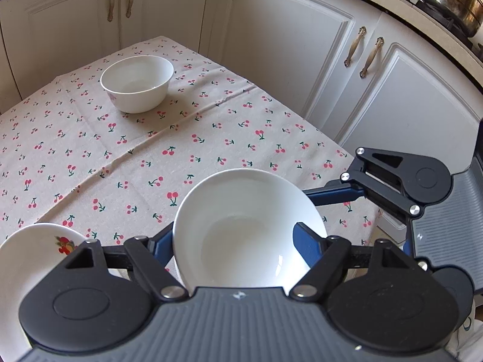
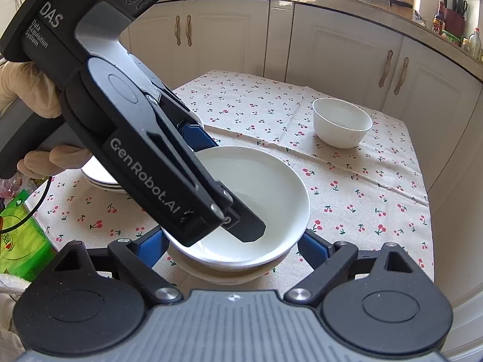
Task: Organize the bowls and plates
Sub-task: 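Lift and carry the second bowl with the left tool toward the placed bowl, then lower the second bowl into the first bowl with the left tool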
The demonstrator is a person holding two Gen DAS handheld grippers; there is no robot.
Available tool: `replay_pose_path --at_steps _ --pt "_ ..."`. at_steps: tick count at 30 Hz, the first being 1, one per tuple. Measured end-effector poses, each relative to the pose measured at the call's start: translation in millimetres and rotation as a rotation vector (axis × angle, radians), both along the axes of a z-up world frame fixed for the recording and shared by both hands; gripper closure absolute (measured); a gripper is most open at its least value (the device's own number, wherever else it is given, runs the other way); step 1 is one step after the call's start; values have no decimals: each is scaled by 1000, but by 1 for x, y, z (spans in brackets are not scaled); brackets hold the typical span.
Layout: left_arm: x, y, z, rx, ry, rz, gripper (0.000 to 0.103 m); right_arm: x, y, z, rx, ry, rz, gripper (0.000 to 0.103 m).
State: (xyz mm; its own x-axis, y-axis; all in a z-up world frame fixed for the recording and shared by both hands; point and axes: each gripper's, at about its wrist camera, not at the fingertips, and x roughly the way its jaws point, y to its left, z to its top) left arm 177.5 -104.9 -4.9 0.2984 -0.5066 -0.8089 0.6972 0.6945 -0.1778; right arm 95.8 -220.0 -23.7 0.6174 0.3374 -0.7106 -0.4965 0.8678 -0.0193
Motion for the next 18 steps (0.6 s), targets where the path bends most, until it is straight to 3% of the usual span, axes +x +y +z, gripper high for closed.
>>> replay_pose_path --at_steps 18 --pt "-5 -8 -2 66 -57 -43 20 -1 3 -5 -11 7 14 9"
